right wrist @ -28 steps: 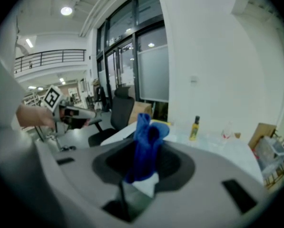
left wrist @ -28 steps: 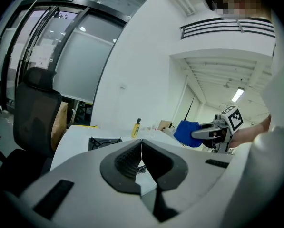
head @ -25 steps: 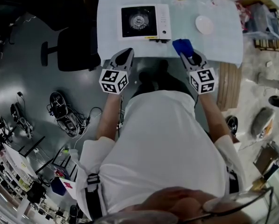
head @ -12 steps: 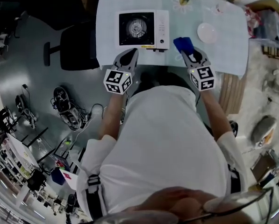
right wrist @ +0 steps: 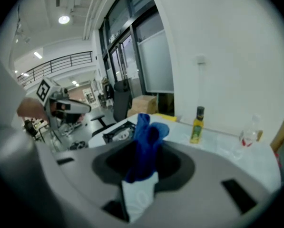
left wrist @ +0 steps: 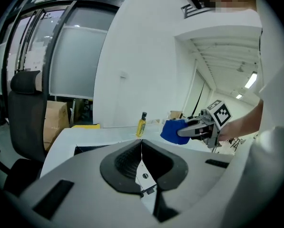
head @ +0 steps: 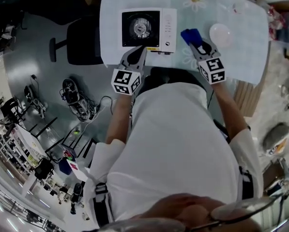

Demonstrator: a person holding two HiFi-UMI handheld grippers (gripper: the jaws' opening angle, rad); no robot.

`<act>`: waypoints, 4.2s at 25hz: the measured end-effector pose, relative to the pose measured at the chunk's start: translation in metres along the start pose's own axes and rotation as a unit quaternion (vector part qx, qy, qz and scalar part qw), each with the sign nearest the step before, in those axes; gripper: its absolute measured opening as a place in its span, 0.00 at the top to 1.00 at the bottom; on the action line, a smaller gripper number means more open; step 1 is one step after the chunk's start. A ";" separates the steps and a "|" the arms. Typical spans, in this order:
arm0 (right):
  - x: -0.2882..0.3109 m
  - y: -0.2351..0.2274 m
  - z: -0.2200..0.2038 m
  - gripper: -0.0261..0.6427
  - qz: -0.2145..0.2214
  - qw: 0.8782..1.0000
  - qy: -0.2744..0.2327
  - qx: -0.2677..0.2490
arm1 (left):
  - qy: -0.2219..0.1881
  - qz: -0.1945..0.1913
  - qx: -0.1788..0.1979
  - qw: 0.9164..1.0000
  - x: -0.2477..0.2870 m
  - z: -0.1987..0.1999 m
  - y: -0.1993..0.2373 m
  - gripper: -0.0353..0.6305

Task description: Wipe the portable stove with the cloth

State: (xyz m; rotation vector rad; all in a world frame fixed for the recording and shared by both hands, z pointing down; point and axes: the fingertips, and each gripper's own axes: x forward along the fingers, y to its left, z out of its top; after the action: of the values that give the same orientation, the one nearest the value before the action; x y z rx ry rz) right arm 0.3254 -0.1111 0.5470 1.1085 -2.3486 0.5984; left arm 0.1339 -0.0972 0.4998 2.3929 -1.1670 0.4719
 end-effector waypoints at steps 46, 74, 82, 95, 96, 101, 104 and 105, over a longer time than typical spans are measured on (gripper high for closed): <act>0.198 -0.063 -0.088 0.77 0.081 0.986 0.105 -0.102 | 0.094 0.027 -0.023 0.995 0.020 -0.041 -0.005 0.90; 0.151 0.000 -0.133 0.77 0.123 0.980 0.136 -0.079 | 0.078 0.013 -0.020 0.997 -0.001 -0.047 -0.021 0.90; 0.141 0.013 -0.143 0.77 0.132 0.978 0.144 -0.079 | 0.076 0.008 -0.022 0.997 0.000 -0.049 -0.024 0.90; 0.122 0.038 -0.165 0.77 0.152 0.973 0.158 -0.076 | 0.064 0.013 -0.021 0.998 -0.010 -0.053 -0.030 0.90; 0.120 0.039 -0.168 0.77 0.151 0.973 0.160 -0.075 | 0.064 0.012 -0.021 0.998 -0.011 -0.054 -0.031 0.90; 0.112 0.050 -0.175 0.77 0.151 0.970 0.172 -0.077 | 0.056 0.009 -0.019 0.998 -0.021 -0.052 -0.027 0.90; 0.104 0.057 -0.178 0.77 0.144 0.970 0.180 -0.071 | 0.046 0.008 -0.021 0.999 -0.030 -0.049 -0.021 0.90; 0.103 0.058 -0.180 0.77 0.141 0.971 0.182 -0.068 | 0.044 0.006 -0.021 0.999 -0.032 -0.048 -0.018 0.90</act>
State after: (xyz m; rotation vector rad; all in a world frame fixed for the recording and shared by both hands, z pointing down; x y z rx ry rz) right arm 0.2625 -0.0367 0.7388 0.5510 -2.1950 0.6656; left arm 0.1242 -0.0411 0.5209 2.3072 -1.1429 0.5451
